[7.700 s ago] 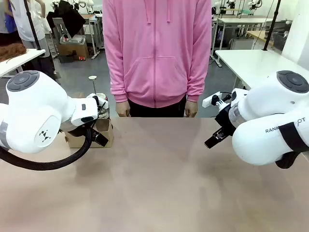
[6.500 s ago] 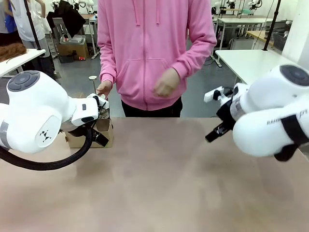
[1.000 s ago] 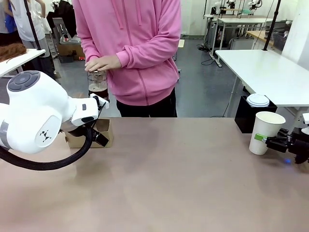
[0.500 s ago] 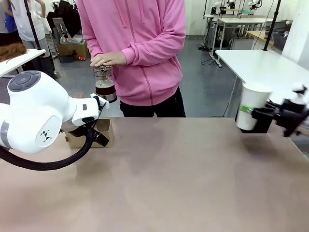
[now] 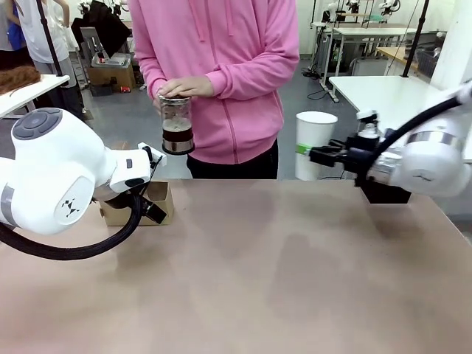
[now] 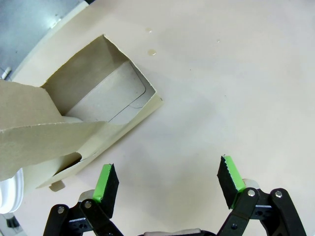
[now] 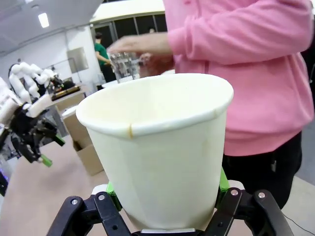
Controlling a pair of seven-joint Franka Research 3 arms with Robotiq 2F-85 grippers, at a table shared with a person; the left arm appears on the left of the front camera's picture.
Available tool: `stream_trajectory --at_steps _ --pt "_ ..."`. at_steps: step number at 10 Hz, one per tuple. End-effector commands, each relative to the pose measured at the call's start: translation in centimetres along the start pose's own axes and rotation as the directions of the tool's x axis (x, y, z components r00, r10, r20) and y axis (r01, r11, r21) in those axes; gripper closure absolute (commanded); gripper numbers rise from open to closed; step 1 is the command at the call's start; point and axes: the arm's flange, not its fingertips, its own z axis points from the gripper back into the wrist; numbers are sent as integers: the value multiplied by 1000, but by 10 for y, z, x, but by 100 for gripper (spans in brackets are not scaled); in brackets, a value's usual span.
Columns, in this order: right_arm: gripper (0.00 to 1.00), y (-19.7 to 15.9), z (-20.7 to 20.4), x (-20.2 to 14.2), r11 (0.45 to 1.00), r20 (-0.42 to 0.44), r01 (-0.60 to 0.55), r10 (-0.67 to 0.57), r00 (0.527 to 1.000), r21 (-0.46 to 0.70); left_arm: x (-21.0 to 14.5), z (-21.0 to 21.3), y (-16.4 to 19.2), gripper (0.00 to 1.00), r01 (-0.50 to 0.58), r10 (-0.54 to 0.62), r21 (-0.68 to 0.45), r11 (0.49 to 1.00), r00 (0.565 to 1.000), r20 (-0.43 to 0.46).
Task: Pour a drink into a cup and package it in a carrier.
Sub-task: Pick up the 600 ml Paper Cup and place it in the middle top area of the table.
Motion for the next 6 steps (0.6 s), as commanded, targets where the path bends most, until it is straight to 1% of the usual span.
stream_trajectory --at_steps 1,3,4,5,6 --pt "20 -29 -30 -31 997 -21 -67 66 998 -45 0 0 0 0 -2 2 -2 1000 1000 1" --pt "20 -38 -40 -45 997 -4 -73 73 997 -39 0 0 0 0 -2 2 -2 1000 1000 1" --pt "20 -40 -38 -49 997 14 -63 64 998 -33 0 0 0 0 -2 2 -2 1000 1000 1" --pt "20 -40 -35 -58 998 14 -59 60 998 -16 0 0 0 0 -2 2 -2 1000 1000 1" --pt "20 -41 -32 -57 999 15 -19 18 1000 46 0 0 0 0 -2 2 -2 1000 1000 1"
